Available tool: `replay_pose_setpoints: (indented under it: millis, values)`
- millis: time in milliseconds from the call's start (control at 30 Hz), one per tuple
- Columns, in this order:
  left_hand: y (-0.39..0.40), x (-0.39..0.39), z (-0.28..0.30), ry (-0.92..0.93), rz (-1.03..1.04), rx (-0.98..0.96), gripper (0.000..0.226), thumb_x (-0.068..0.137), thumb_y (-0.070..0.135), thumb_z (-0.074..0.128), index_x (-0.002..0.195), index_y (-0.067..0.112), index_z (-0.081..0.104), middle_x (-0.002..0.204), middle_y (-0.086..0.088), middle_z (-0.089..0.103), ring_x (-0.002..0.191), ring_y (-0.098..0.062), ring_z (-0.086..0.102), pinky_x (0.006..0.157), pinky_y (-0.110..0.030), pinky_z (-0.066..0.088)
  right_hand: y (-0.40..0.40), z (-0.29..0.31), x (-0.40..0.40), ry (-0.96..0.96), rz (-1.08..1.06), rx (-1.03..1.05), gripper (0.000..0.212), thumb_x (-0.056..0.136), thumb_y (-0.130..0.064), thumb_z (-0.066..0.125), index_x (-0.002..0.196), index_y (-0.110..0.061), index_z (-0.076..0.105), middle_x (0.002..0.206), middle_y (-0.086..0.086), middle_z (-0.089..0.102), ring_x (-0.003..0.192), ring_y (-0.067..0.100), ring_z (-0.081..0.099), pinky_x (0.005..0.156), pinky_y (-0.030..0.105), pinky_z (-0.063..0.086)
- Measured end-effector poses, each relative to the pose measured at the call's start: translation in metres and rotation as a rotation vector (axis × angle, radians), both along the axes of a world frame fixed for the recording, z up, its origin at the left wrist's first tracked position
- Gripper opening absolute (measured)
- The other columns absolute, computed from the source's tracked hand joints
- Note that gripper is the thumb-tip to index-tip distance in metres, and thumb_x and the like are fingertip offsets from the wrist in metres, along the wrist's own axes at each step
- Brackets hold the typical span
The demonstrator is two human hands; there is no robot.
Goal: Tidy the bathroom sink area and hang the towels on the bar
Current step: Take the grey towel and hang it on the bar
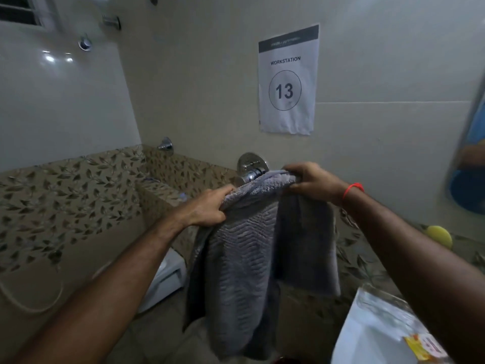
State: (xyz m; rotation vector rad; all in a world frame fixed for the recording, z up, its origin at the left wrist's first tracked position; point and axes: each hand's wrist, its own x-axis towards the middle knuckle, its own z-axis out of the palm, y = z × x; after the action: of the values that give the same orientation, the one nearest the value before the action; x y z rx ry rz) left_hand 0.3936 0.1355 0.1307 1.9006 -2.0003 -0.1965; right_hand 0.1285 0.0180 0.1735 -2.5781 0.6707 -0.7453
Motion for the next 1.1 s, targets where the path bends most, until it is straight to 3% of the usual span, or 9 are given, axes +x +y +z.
replay_pose_setpoints:
  millis: [100,200,300,500,667,833,900,967,1100]
  values:
    - [-0.006,0.013,-0.053,0.207,-0.013,0.073,0.048,0.079,-0.002,0.067,0.117,0.026,0.059,0.112,0.002,0.069,0.111,-0.023,0.066,0.088,-0.021,0.053,0.007,0.013,0.006,-0.107,-0.027,-0.148,0.026,0.078,-0.003,0.072,0.103,-0.006,0.069,0.098,0.014,0.072,0.095,0.026,0.066,0.089,0.046,0.052]
    - [-0.004,0.018,-0.102,0.482,0.015,0.115,0.047,0.080,0.000,0.069,0.126,0.007,0.061,0.124,-0.009,0.066,0.123,-0.032,0.062,0.101,-0.033,0.051,0.011,0.019,0.002,-0.210,-0.080,-0.173,0.034,0.074,0.003,0.060,0.101,-0.014,0.070,0.095,0.003,0.072,0.096,0.018,0.066,0.087,0.038,0.052]
    - [0.000,0.016,-0.140,0.472,0.089,0.195,0.066,0.078,0.016,0.068,0.141,0.006,0.052,0.139,-0.007,0.058,0.129,-0.025,0.056,0.112,-0.038,0.045,0.003,0.024,-0.010,-0.279,-0.142,-0.056,0.038,0.069,0.007,0.052,0.099,-0.008,0.069,0.095,0.014,0.072,0.095,0.023,0.064,0.089,0.043,0.051]
    - [-0.006,0.003,-0.191,0.682,0.277,0.295,0.032,0.094,0.006,0.057,0.125,0.015,0.063,0.118,-0.003,0.065,0.094,-0.008,0.061,0.088,-0.028,0.048,-0.015,0.020,-0.039,-0.350,-0.220,0.102,0.037,0.063,0.003,0.044,0.093,-0.004,0.063,0.085,0.007,0.062,0.084,0.014,0.057,0.077,0.036,0.047]
    - [-0.023,-0.011,-0.197,0.657,0.528,0.130,0.030,0.098,0.011,0.050,0.128,0.014,0.051,0.127,-0.012,0.059,0.118,-0.033,0.058,0.095,-0.033,0.047,-0.020,0.009,-0.036,-0.315,-0.362,0.163,0.021,0.077,-0.006,0.054,0.093,-0.012,0.066,0.087,0.007,0.066,0.088,0.018,0.059,0.084,0.043,0.053]
    - [-0.026,-0.037,-0.180,0.513,0.529,-0.221,0.037,0.095,0.024,0.063,0.127,0.031,0.044,0.138,-0.006,0.046,0.121,-0.030,0.054,0.088,-0.039,0.048,-0.013,0.002,-0.010,-0.677,-0.373,0.752,0.018,0.087,0.003,0.058,0.104,-0.003,0.061,0.085,0.014,0.065,0.074,0.023,0.064,0.074,0.036,0.057]
    - [-0.021,-0.054,-0.166,0.647,0.379,-0.379,0.011,0.101,0.041,0.053,0.109,0.048,0.049,0.116,0.019,0.059,0.103,-0.004,0.062,0.077,-0.019,0.048,-0.012,0.006,-0.001,-0.838,-0.284,0.983,0.022,0.088,0.009,0.045,0.102,-0.002,0.060,0.084,0.018,0.059,0.073,0.028,0.062,0.082,0.043,0.054]
    - [-0.011,-0.066,-0.150,0.917,0.303,-0.366,0.015,0.104,0.049,0.044,0.105,0.051,0.059,0.104,0.025,0.067,0.094,0.009,0.062,0.087,-0.020,0.049,-0.012,0.009,0.006,-0.972,-0.273,1.077,0.027,0.088,0.013,0.037,0.100,0.000,0.057,0.086,0.020,0.054,0.072,0.028,0.059,0.086,0.045,0.052]
    - [0.014,-0.071,-0.111,1.380,0.190,-0.002,0.062,0.094,0.068,0.047,0.127,0.020,0.069,0.123,-0.006,0.072,0.108,-0.022,0.068,0.097,-0.040,0.054,-0.007,0.003,0.019,-1.080,-0.281,1.031,0.030,0.085,0.018,0.034,0.071,-0.001,0.053,0.070,0.016,0.048,0.054,0.023,0.055,0.058,0.032,0.054]
